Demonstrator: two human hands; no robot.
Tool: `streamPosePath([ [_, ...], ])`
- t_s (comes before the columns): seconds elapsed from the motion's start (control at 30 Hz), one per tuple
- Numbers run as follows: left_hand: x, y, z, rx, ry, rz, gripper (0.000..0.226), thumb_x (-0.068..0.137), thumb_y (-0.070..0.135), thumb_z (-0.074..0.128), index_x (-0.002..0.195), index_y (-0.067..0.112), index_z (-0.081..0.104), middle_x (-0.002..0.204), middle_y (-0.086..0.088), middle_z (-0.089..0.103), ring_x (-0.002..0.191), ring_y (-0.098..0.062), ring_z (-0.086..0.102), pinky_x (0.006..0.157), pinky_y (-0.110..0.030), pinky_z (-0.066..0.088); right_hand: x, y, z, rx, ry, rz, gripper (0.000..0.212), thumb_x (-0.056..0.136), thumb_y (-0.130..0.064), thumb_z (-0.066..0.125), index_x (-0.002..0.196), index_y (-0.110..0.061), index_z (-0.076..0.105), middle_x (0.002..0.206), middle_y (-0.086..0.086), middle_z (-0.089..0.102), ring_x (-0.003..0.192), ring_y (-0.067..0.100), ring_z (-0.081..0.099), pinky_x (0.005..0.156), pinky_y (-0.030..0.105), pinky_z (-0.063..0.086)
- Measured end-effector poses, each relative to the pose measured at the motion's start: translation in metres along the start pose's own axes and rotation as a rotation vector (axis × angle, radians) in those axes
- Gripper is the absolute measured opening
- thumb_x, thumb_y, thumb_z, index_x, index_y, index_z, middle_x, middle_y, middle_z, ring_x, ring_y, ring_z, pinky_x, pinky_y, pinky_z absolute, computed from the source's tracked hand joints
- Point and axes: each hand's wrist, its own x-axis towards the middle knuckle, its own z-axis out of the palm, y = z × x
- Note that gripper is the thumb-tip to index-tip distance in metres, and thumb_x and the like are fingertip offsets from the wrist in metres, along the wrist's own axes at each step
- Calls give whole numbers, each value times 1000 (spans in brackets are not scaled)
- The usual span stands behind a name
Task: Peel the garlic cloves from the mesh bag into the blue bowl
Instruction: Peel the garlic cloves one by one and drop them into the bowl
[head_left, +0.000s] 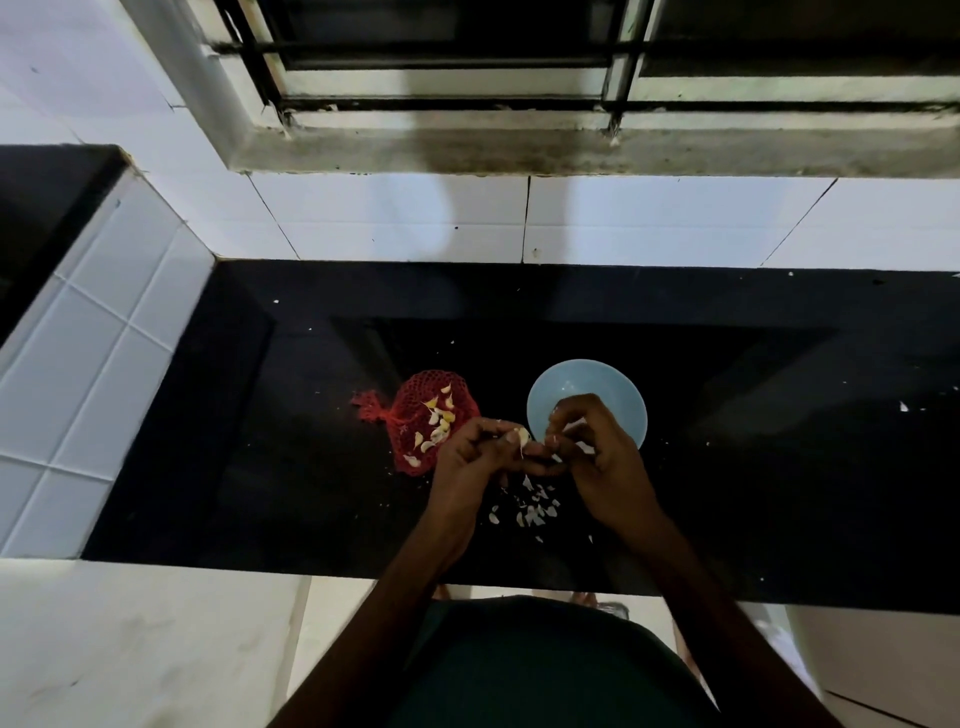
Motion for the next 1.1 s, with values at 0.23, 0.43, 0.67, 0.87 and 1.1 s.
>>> streamPosePath([
  [0.23, 4, -8, 0, 186, 59, 129, 16, 97, 16, 65, 106, 3, 65, 99, -12, 74, 87, -23, 73, 72, -23, 55, -2, 1, 7, -44, -65, 59, 10, 93, -28, 71, 99, -23, 65, 99, -13, 67, 87, 9, 69, 72, 34, 60],
  [0.43, 8, -15, -5, 282, 42, 204, 18, 96, 22, 68, 101, 5, 67, 95, -11, 75, 92, -29, 74, 87, -44, 60, -4, 1, 10, -30, -11, 95, 14, 88, -20, 77, 99, -24, 69, 95, -13, 70, 82, 7, 71, 71, 33, 60],
  [0.67, 8, -18, -1, 514, 78, 243, 7, 100, 13, 61, 97, 15, 67, 90, 1, 73, 86, -11, 72, 81, -31, 60, -7, 5, 14, -44, 18, 79, 8, 90, -18, 75, 95, -23, 72, 91, -15, 71, 84, 6, 70, 71, 35, 60],
  [0.87, 9, -19, -2, 541, 51, 254, 7, 101, 18, 59, 100, 18, 66, 93, 3, 71, 89, -15, 71, 84, -43, 60, -10, 11, 22, 92, 63, 173, 3, 96, -24, 67, 95, -21, 67, 94, -6, 71, 89, 12, 70, 79, 38, 61],
  [1.1, 6, -24, -6, 429, 13, 81, 13, 104, 15, 53, 95, 9, 60, 86, -9, 68, 75, -27, 70, 74, -42, 57, -13, 26, 14, 268, 11, 290, 5, 96, -14, 68, 100, -18, 68, 98, 4, 73, 90, 25, 72, 81, 45, 62],
])
